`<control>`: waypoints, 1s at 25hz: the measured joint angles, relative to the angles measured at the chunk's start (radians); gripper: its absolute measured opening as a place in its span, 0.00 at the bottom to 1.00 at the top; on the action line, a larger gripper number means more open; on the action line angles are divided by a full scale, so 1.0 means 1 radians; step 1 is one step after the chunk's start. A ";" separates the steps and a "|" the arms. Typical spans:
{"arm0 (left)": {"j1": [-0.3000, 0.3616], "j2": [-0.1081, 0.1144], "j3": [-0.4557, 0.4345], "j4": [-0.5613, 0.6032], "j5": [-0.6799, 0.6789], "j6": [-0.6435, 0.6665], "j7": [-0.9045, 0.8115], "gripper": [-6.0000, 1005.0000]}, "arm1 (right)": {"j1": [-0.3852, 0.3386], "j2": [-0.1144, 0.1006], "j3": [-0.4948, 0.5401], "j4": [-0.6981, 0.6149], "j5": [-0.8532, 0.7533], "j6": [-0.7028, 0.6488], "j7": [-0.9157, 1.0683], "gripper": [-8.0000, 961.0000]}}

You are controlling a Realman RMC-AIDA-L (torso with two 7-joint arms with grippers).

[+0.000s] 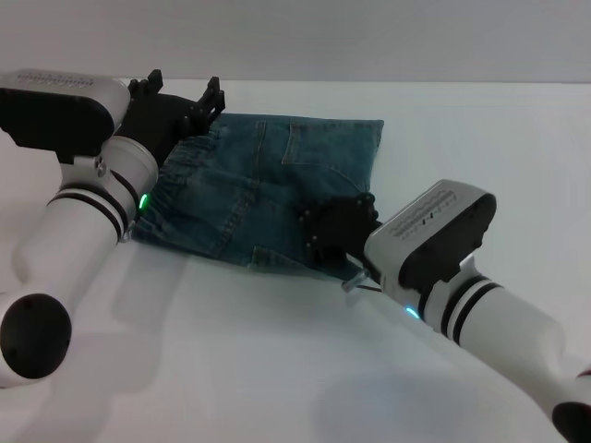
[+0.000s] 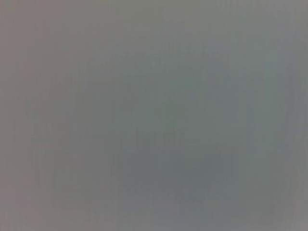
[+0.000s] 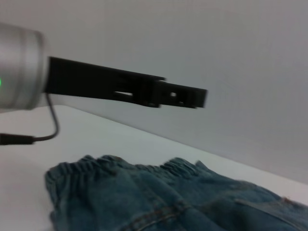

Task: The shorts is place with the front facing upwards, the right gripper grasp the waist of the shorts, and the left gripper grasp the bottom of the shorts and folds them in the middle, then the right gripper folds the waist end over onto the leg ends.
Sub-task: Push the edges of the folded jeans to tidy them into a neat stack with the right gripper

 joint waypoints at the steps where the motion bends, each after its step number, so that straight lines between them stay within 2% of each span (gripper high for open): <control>1: 0.002 0.000 0.000 -0.001 0.000 0.000 0.000 0.80 | 0.006 -0.001 0.001 0.011 0.000 0.002 0.023 0.01; 17: 0.016 0.000 0.011 -0.004 0.000 0.000 -0.026 0.80 | 0.047 -0.010 0.036 0.157 -0.003 0.009 0.193 0.01; 25: 0.022 0.001 0.028 -0.004 0.000 0.000 -0.026 0.80 | 0.068 -0.015 0.072 0.199 -0.005 -0.002 0.198 0.01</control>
